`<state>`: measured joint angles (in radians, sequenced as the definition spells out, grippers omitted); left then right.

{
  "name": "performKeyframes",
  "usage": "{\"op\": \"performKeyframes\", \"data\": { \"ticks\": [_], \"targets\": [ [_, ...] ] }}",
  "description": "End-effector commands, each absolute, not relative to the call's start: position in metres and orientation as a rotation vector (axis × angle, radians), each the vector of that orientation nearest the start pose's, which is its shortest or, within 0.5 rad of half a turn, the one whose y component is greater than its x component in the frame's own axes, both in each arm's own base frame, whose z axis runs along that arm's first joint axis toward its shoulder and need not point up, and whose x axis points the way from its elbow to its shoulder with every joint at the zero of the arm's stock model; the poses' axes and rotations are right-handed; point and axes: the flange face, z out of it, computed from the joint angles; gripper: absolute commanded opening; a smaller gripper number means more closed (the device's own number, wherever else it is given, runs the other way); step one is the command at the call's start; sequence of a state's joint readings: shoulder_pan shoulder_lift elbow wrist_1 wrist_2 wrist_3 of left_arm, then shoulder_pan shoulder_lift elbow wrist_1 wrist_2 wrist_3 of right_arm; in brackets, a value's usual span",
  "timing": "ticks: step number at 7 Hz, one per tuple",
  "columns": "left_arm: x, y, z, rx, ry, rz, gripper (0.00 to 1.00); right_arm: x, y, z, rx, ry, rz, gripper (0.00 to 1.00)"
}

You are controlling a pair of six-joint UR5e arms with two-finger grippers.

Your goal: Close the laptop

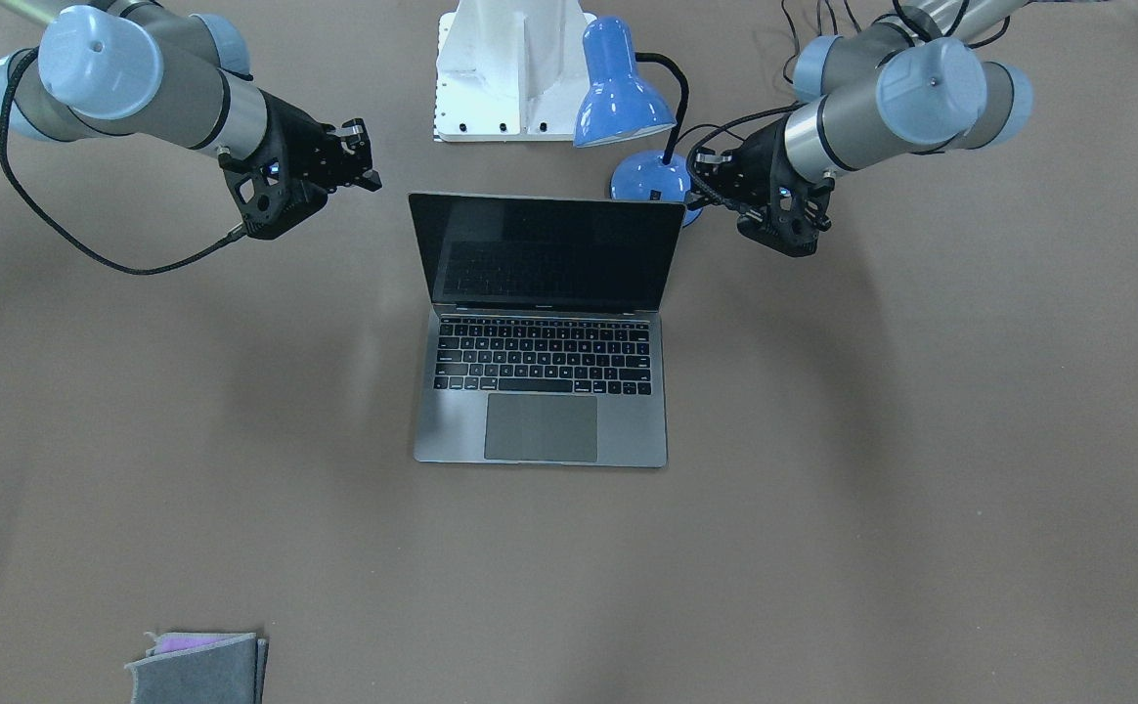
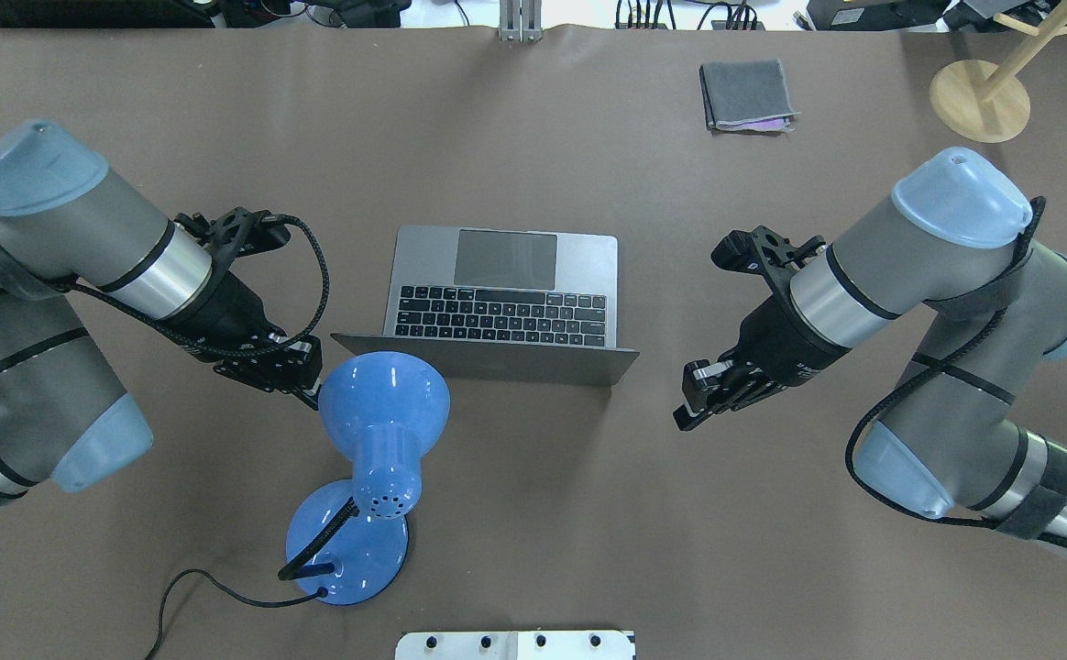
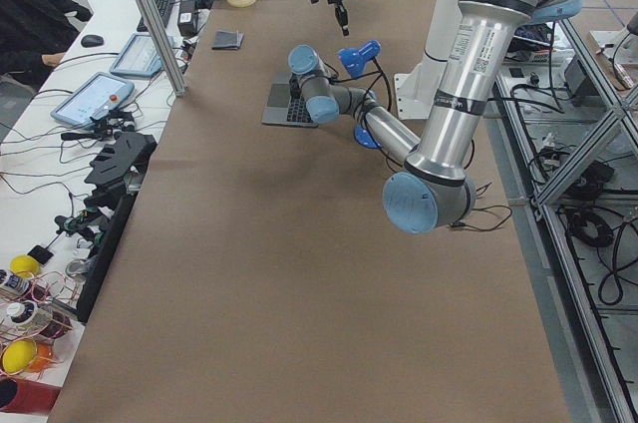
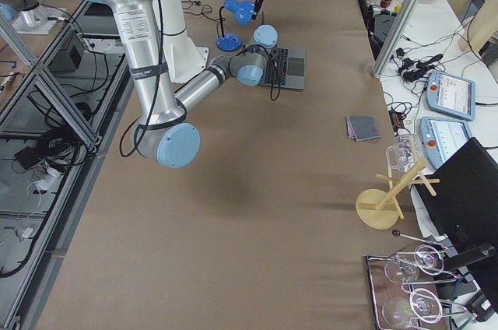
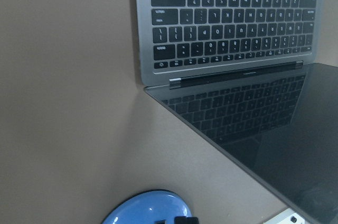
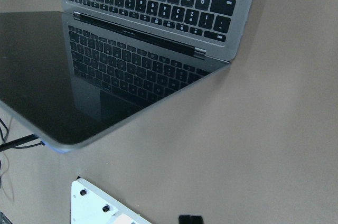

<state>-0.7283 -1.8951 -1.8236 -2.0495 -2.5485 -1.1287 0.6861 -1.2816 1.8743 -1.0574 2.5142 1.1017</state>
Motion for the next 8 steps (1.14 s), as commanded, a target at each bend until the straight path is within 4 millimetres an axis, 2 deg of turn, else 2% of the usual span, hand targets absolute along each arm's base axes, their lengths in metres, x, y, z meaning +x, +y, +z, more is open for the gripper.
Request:
{"op": "performKeyframes", "data": {
  "ticks": [1,2,3,4,5,8],
  "targets": [
    [0.397,-0.397,0.272,-0.226,1.301,0.267,0.00,-0.395,-0.382,0.268,-0.132,-1.326,-0.362,0.00],
    [0.402,-0.399,0.257,-0.227,1.313,0.258,0.00,-0.400,-0.383,0.255,-0.110,-1.337,-0.371,0.00],
    [0.405,-0.402,0.249,-0.220,1.320,0.261,0.00,-0.419,-0.377,0.254,-0.059,-1.318,-0.361,0.00],
    [0.410,-0.403,0.245,-0.219,1.321,0.264,0.00,-0.435,-0.377,0.238,-0.022,-1.322,-0.362,0.00],
    [0.416,-0.408,0.237,-0.213,1.327,0.269,0.00,-0.441,-0.385,0.225,0.019,-1.323,-0.344,0.00],
    [0.431,-0.423,0.224,-0.180,1.325,0.255,0.00,-0.418,-0.414,0.225,0.086,-1.308,-0.274,0.00]
  ]
}}
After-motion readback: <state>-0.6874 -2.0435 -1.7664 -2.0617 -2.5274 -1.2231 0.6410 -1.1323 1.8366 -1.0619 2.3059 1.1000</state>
